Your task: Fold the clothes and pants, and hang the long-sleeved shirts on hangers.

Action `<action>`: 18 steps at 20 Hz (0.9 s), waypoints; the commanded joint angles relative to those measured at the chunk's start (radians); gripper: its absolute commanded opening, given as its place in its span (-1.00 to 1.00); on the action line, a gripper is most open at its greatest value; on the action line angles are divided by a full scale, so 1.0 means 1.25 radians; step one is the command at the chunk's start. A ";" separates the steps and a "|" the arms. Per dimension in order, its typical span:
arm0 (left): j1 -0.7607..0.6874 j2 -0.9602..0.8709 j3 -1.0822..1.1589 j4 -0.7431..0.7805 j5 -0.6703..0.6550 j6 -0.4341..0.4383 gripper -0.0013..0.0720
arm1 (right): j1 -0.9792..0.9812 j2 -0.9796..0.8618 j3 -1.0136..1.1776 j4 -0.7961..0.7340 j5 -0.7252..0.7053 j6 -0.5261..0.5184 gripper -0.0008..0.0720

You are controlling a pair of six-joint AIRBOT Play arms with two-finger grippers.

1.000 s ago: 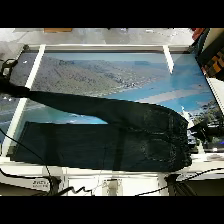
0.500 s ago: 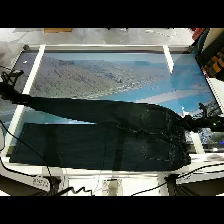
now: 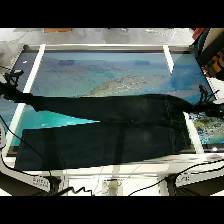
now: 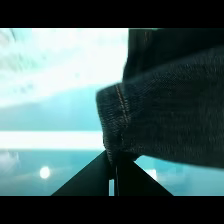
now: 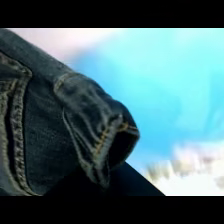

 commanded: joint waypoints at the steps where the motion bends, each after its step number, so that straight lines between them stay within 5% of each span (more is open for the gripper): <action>1: -0.030 -0.001 0.003 -0.005 0.190 -0.059 -0.92 | 0.054 0.001 0.043 0.065 -0.171 0.055 -0.89; 5: -0.093 0.000 0.091 -0.005 0.393 -0.094 -0.93 | 0.110 0.001 0.074 0.077 -0.261 0.056 -0.89; 9: -0.110 0.006 0.185 -0.005 0.353 -0.094 -0.93 | 0.127 0.001 0.095 0.070 -0.294 0.093 -0.89; 15: -0.027 -0.094 0.184 -0.005 -0.147 -0.090 -0.93 | 0.127 -0.002 0.094 -0.083 -0.293 0.194 -0.89; 18: -0.001 -0.190 0.184 -0.005 -0.306 -0.091 -0.93 | 0.127 -0.015 0.094 -0.088 -0.293 0.195 -0.89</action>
